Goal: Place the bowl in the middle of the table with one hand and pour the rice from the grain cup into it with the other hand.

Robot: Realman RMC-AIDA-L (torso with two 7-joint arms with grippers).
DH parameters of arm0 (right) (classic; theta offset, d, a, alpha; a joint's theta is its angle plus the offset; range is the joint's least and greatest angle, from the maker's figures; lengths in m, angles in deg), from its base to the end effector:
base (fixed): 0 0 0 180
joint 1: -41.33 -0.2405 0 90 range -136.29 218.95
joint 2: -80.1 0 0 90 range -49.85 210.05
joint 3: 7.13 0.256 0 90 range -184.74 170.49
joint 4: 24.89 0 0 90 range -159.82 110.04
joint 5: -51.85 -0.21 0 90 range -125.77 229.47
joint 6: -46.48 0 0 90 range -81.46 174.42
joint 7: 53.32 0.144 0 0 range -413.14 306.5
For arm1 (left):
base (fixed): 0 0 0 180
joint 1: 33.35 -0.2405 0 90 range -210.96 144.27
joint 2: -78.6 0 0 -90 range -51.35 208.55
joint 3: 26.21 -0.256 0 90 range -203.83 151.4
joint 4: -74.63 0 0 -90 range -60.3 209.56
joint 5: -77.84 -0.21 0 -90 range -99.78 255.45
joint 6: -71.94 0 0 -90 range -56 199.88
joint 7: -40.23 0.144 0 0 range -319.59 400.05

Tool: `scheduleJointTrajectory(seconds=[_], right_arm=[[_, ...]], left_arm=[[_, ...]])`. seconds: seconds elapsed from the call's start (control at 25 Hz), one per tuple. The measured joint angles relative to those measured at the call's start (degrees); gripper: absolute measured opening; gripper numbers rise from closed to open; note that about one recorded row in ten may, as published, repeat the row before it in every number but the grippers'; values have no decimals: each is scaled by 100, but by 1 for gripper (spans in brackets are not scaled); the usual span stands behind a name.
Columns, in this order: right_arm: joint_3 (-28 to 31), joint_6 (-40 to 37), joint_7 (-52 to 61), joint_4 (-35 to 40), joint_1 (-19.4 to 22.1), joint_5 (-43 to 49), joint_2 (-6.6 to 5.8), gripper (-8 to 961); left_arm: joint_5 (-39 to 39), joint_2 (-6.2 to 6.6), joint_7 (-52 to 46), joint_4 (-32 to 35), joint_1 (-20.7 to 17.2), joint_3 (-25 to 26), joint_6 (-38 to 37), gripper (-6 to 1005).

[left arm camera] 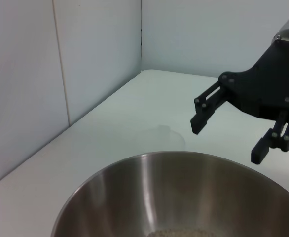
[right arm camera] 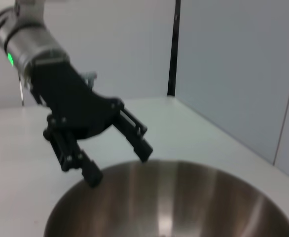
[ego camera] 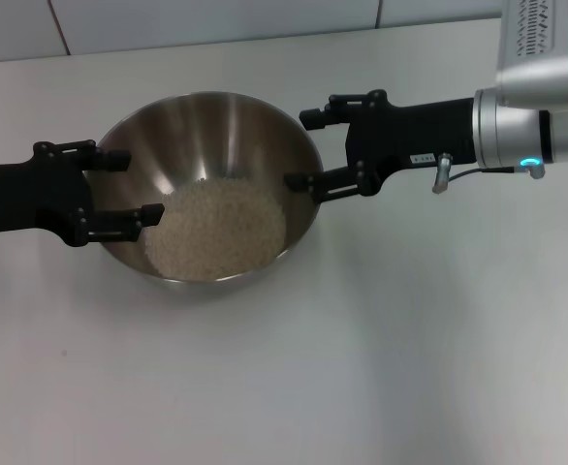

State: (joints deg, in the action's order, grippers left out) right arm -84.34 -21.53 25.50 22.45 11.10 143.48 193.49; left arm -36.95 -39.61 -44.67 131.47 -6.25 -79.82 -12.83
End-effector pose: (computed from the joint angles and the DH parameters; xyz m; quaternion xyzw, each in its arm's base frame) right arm 0.2080 0.3716 -0.0138 -0.9684 0.0716 0.1693 0.1688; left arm -0.2388 0.3481 0.0261 -0.9702 -0.1166 -0.1330 0.1658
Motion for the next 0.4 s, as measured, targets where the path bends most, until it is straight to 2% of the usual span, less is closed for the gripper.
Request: scheduleJointTrajectory(seconds=[0.16, 0.4], right_arm=[[191, -128, 66, 51, -20, 274, 102, 828], [214, -211, 92, 89, -37, 307, 106, 828]], left_arm=[[0, 0, 0, 0, 2, 0, 4, 814], [0, 0, 0, -4, 6, 0, -4, 814]])
